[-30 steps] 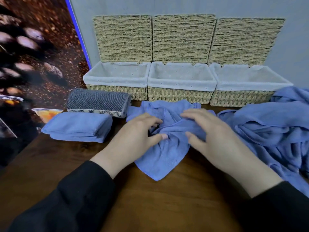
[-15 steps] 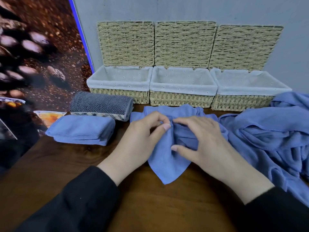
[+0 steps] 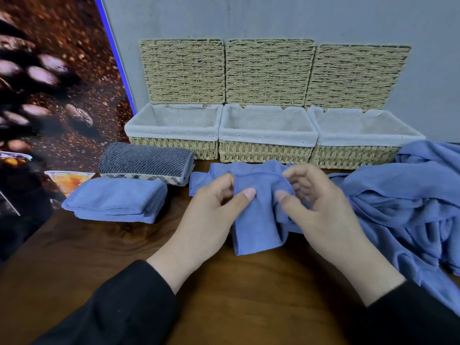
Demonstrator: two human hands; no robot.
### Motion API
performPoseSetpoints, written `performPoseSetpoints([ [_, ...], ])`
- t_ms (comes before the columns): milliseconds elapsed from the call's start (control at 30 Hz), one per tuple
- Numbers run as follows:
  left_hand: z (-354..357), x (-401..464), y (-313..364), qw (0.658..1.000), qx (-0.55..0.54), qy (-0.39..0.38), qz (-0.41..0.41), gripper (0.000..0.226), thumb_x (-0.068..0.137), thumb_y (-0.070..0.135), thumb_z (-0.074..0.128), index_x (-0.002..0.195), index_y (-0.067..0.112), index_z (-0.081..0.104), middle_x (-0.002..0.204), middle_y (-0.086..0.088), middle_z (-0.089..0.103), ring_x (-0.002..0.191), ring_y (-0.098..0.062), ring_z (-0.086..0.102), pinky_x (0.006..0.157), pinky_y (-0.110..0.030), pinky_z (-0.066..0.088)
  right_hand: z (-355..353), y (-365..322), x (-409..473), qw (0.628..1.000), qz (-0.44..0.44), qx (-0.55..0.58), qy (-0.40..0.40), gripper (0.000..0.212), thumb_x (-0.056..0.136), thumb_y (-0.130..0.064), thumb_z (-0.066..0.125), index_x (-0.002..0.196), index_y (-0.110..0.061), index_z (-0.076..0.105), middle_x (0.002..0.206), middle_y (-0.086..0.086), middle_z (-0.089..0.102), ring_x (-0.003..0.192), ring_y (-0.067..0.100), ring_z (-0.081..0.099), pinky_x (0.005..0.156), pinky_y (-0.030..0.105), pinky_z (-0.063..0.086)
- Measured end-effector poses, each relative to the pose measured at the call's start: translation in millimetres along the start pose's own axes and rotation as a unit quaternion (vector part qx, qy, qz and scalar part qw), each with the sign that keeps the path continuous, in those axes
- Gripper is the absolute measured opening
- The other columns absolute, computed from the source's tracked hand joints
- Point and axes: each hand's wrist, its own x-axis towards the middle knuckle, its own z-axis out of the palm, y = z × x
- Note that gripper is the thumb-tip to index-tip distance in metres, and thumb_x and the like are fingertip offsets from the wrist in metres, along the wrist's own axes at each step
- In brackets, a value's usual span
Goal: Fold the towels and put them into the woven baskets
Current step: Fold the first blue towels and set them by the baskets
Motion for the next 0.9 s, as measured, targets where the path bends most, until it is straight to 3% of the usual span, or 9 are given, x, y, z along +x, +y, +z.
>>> performPoseSetpoints([
  [100,2,-2,3,0.999,0.008,0.007,0.031,0.044,0.094,0.040,0.063,0.103,-0.002,0.058,0.085,-0.030,0.061,0.072,-0.040,0.056,0.074,-0.061,0.050,7,-6,-5,0.995,0.033,-0.010,-0.095,0.040,0.081,-0.044,0.076,0.117,-0.045,0.059,0.069,-0.015,0.057,0.065,0.002,0.051,0.063,0.014,0.042],
  [233,5,-3,1,0.999,-0.006,-0.036,0.024,0.017,0.088,0.036,0.069,0.096,0.031,0.054,0.062,-0.015,0.048,0.056,-0.024,0.035,0.055,-0.033,0.032,10,-1,-5,0.993,0.030,-0.099,-0.059,0.009,0.091,-0.042,0.069,0.090,-0.033,0.065,0.074,-0.007,0.061,0.064,-0.001,0.051,0.060,0.017,0.040],
  [333,6,-3,-4,0.991,-0.026,-0.128,-0.033,0.039,0.081,0.034,0.079,0.109,0.040,0.052,0.078,-0.013,0.065,0.071,-0.025,0.059,0.069,-0.039,0.048,8,-1,-3,0.998,0.004,-0.056,0.012,0.015,0.096,-0.031,0.066,0.082,-0.025,0.061,0.071,0.003,0.059,0.064,0.020,0.051,0.060,0.031,0.043],
  [400,6,-6,-7,0.986,0.054,-0.157,-0.033,0.036,0.084,0.031,0.080,0.111,0.037,0.056,0.095,0.005,0.073,0.090,-0.015,0.069,0.084,-0.035,0.053,5,-4,-1,0.997,0.008,0.032,0.063,0.011,0.097,-0.022,0.066,0.086,-0.023,0.063,0.078,0.005,0.068,0.071,0.024,0.061,0.064,0.038,0.049],
  [500,8,-7,-8,0.973,0.205,-0.103,0.031,0.029,0.095,0.026,0.070,0.072,0.027,0.051,0.068,0.019,0.051,0.064,0.003,0.045,0.062,-0.015,0.035,-1,-6,3,0.980,0.024,0.151,0.127,0.012,0.095,-0.010,0.067,0.090,-0.020,0.062,0.078,-0.005,0.072,0.074,0.008,0.065,0.066,0.021,0.052],
  [600,-1,-1,-4,0.987,0.146,0.015,0.060,0.022,0.100,0.024,0.060,0.078,0.019,0.058,0.064,0.011,0.046,0.062,0.000,0.039,0.058,-0.017,0.033,-10,-8,6,0.965,0.041,0.235,0.111,0.024,0.095,-0.003,0.063,0.100,-0.025,0.055,0.074,-0.009,0.068,0.072,0.009,0.064,0.065,0.022,0.053],
  [733,-15,1,0,0.983,0.147,0.053,0.094,0.014,0.096,0.024,0.065,0.082,0.021,0.063,0.067,0.007,0.054,0.064,-0.001,0.046,0.062,-0.018,0.037,-20,-6,1,0.997,0.047,0.054,-0.031,0.040,0.090,-0.016,0.072,0.120,-0.040,0.064,0.070,-0.006,0.062,0.063,0.001,0.053,0.057,0.012,0.042],
  [833,-23,0,-2,0.972,0.197,0.065,0.110,0.013,0.089,0.026,0.075,0.083,0.030,0.064,0.070,0.010,0.062,0.063,-0.006,0.053,0.059,-0.017,0.036,-26,-6,-2,0.990,0.043,-0.108,-0.081,0.003,0.087,-0.037,0.073,0.088,-0.039,0.073,0.054,-0.005,0.038,0.051,0.005,0.033,0.049,0.015,0.028],
  [900,-31,2,-6,0.960,0.246,0.057,0.119,0.016,0.086,0.026,0.079,0.082,0.030,0.064,0.076,0.007,0.064,0.071,-0.013,0.057,0.062,-0.021,0.039,-32,-5,-3,0.988,0.047,-0.130,-0.063,0.015,0.090,-0.038,0.069,0.078,-0.028,0.067,0.047,-0.011,0.034,0.044,0.006,0.033,0.046,0.015,0.027],
])
